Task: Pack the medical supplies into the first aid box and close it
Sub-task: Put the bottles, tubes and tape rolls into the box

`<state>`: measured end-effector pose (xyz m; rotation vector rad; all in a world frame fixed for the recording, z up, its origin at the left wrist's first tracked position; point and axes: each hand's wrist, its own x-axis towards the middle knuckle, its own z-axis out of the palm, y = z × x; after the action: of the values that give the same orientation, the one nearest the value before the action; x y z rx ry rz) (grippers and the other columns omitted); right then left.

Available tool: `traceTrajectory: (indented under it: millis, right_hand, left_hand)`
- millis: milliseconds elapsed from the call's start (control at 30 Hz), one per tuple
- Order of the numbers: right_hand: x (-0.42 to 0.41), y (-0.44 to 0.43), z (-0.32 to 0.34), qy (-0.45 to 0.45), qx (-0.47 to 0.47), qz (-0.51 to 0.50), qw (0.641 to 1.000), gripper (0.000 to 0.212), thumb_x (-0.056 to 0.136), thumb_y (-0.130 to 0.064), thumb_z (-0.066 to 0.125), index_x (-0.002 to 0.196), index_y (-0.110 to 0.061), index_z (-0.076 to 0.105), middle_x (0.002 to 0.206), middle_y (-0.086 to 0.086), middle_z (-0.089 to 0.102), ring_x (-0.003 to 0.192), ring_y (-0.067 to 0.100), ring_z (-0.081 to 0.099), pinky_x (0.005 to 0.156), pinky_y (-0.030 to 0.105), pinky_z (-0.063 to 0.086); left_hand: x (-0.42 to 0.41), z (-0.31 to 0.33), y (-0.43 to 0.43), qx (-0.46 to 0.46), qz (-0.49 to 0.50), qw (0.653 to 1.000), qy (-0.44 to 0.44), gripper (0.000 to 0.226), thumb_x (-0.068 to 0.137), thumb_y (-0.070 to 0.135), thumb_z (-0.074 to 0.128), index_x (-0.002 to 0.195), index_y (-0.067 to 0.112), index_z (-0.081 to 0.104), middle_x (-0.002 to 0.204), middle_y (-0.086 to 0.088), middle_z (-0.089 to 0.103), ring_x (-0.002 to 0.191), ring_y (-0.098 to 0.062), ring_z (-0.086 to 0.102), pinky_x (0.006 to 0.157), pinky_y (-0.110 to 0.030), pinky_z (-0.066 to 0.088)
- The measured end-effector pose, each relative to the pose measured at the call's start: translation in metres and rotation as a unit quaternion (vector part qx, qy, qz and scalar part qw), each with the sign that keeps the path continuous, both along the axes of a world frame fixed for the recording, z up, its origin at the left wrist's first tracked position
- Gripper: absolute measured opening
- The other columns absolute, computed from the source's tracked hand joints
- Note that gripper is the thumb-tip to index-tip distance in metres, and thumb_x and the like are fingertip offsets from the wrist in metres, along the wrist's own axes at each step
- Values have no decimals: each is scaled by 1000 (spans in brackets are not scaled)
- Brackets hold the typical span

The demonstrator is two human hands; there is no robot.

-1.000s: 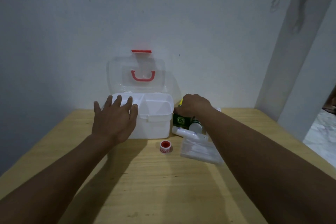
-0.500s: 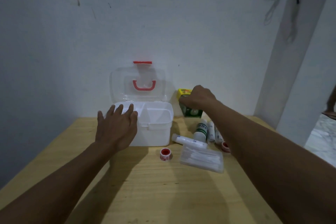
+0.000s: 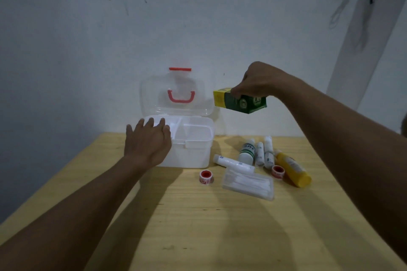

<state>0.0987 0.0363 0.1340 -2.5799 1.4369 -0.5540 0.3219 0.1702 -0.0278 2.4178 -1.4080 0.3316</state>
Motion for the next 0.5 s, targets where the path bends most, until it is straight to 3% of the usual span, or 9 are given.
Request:
traceTrajectory:
  millis: [100, 233, 333, 500]
  right_hand:
    - [2, 10, 0, -12, 44, 35, 998, 40, 76, -36, 73, 102, -7, 71, 95, 12, 70, 88, 26, 68, 72, 36, 57]
    - [14, 24, 0, 21, 62, 84, 994, 35, 78, -31, 70, 111, -17, 72, 106, 6, 67, 97, 24, 63, 79, 40, 59]
    - [32, 26, -4, 70, 47, 98, 992, 35, 75, -29, 71, 108, -18, 74, 103, 5, 69, 93, 24, 66, 78, 43, 62]
    - [62, 18, -18, 162, 6, 100, 982, 36, 63, -24, 73, 97, -11, 75, 90, 7, 72, 83, 24, 70, 70, 34, 60]
  left_hand:
    - [-1, 1, 0, 1, 4, 1000, 7, 61, 100, 43, 10, 151, 22, 35, 156, -12, 37, 147, -34, 25, 119, -57, 14]
    - [-4, 2, 1, -11, 12, 1000, 13, 63, 99, 42, 10, 147, 17, 41, 151, -16, 43, 143, -37, 31, 117, -55, 21]
    - [-5, 6, 1, -38, 9, 998, 41, 60, 100, 40, 15, 145, 13, 43, 149, -19, 44, 140, -36, 34, 115, -50, 27]
    - [1, 2, 2, -24, 4, 999, 22, 58, 101, 39, 16, 151, 16, 35, 157, -15, 35, 149, -35, 19, 120, -52, 16]
